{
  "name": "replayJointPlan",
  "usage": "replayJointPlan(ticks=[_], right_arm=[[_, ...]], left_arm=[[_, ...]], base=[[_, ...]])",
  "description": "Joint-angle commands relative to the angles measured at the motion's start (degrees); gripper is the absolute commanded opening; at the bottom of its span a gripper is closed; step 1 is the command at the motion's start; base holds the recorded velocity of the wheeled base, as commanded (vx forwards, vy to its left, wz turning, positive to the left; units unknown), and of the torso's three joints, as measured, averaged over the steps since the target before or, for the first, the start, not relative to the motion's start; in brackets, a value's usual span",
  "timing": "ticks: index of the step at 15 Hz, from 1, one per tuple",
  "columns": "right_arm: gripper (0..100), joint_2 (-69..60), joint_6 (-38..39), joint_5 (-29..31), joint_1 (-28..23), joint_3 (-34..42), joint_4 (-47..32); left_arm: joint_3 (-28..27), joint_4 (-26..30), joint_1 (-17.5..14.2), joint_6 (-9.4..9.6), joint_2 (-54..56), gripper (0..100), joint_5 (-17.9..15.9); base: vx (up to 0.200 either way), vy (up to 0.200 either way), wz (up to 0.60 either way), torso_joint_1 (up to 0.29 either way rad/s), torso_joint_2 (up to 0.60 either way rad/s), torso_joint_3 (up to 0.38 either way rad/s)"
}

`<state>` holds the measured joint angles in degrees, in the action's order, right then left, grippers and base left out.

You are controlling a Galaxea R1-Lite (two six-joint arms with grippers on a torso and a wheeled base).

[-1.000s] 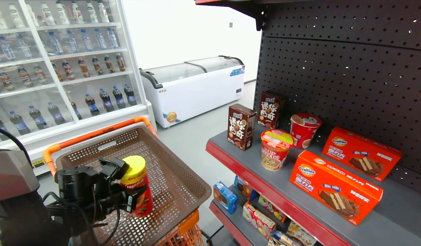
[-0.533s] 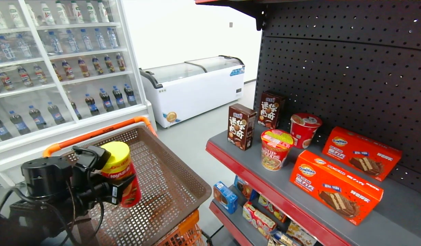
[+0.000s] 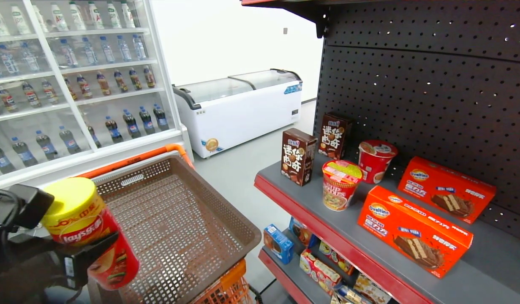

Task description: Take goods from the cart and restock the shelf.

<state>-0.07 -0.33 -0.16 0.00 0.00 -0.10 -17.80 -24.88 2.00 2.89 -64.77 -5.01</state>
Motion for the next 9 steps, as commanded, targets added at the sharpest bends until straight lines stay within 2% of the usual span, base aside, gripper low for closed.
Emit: replayJointPlan(ticks=[1,5,9], right_arm=[[100,0.07,-0.02,-0.02,0.00,0.00,0.01],[100,0.07,-0.02,-0.02,0.09,0.00,0.01],[100,0.07,-0.02,-0.02,0.00,0.00,0.01]], left_arm=[[-1.45,11.08,-0.07,-2.27,16.78,0,0.53],[-0.40,20.13,-0.24,-2.10,26.01,0,1.49],[2.33,21.37,0.02,-2.19,32.60,0,2.46]], base=[[0.000,0.000,0.00,0.000,0.00,0.000],[0.000,0.000,0.00,0.000,0.00,0.000],[0.000,0.000,0.00,0.000,0.00,0.000]])
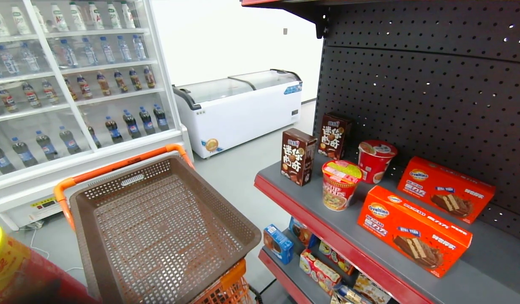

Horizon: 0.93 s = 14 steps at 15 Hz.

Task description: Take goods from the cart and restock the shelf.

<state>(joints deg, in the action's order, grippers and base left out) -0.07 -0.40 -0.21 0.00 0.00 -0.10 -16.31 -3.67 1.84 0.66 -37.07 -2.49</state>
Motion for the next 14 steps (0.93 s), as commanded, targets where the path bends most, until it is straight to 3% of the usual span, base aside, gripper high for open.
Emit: replayJointPlan(ticks=[1,7,14], right_arm=[[100,0.07,-0.13,-0.14,0.00,0.00,0.10],[100,0.07,-0.04,-0.41,0.00,0.00,0.01],[100,0.07,-0.04,-0.41,0.09,0.00,0.01]], left_arm=[[0.93,-0.29,0.09,0.04,5.08,0,-0.06],[1.11,5.34,-0.08,0.22,14.22,0,0.20],[2.34,6.13,0.09,0.04,18.00,0,0.03]], base=[[0.000,0.000,0.00,0.000,0.00,0.000],[0.000,0.000,0.00,0.000,0.00,0.000],[0.000,0.000,-0.60,-0.001,0.00,0.003]])
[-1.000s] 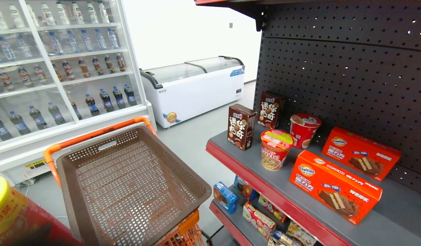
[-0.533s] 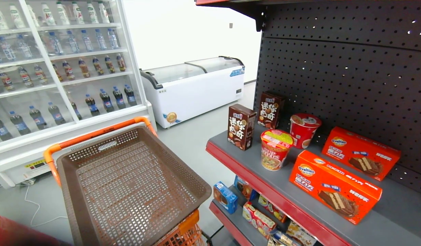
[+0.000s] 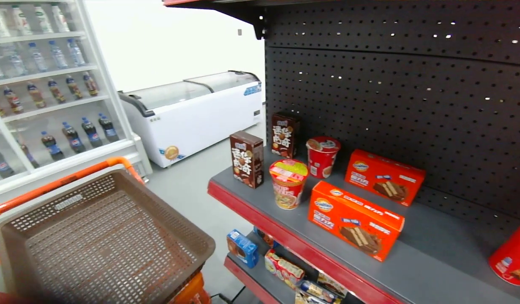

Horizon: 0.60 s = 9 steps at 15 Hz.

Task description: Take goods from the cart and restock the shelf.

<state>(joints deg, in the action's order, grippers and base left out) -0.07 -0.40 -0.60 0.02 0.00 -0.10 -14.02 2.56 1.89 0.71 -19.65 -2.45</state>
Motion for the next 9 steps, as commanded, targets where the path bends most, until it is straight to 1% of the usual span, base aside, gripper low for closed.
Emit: replayJointPlan(ticks=[1,9], right_arm=[[100,0.07,-0.04,-0.02,-0.02,0.00,0.01],[100,0.07,-0.04,-0.02,-0.02,0.00,0.01]], left_arm=[[-0.13,-0.10,0.04,0.00,0.58,0,-0.10],[-0.57,-0.01,-0.04,-0.27,0.40,0,0.08]], base=[[0.000,0.000,-0.60,-0.002,0.01,0.002],[0.000,0.000,-0.60,0.003,0.00,0.003]])
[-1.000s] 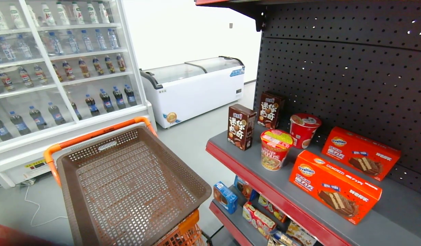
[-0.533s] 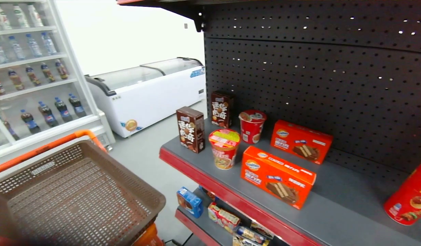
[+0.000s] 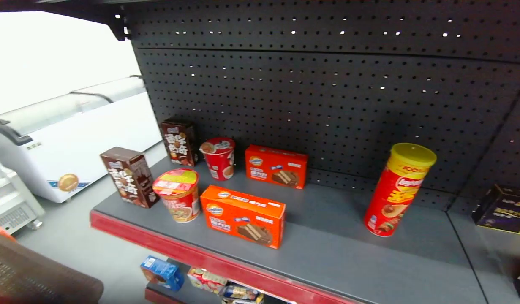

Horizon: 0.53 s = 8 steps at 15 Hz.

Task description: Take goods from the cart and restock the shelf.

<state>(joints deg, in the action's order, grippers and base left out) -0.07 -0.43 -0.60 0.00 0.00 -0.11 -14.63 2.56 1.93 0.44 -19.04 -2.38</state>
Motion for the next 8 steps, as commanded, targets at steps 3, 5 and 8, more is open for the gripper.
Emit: replayJointPlan(ticks=[3,5,8], right_arm=[[100,0.07,-0.01,-0.02,0.00,0.00,0.02],[100,0.07,-0.01,-0.02,0.00,0.00,0.02],[100,0.07,-0.01,-0.02,0.00,0.00,0.02]], left_arm=[[0.30,0.69,-0.08,0.00,-0.29,0,0.00],[-0.58,4.56,-0.08,0.00,-0.03,0,0.00],[-0.75,5.61,-0.08,0.00,0.15,0,0.00]], base=[[0.000,0.000,-0.60,-0.001,0.01,0.001],[0.000,0.000,-0.60,0.010,0.00,0.002],[0.000,0.000,-0.20,-0.001,0.00,0.001]])
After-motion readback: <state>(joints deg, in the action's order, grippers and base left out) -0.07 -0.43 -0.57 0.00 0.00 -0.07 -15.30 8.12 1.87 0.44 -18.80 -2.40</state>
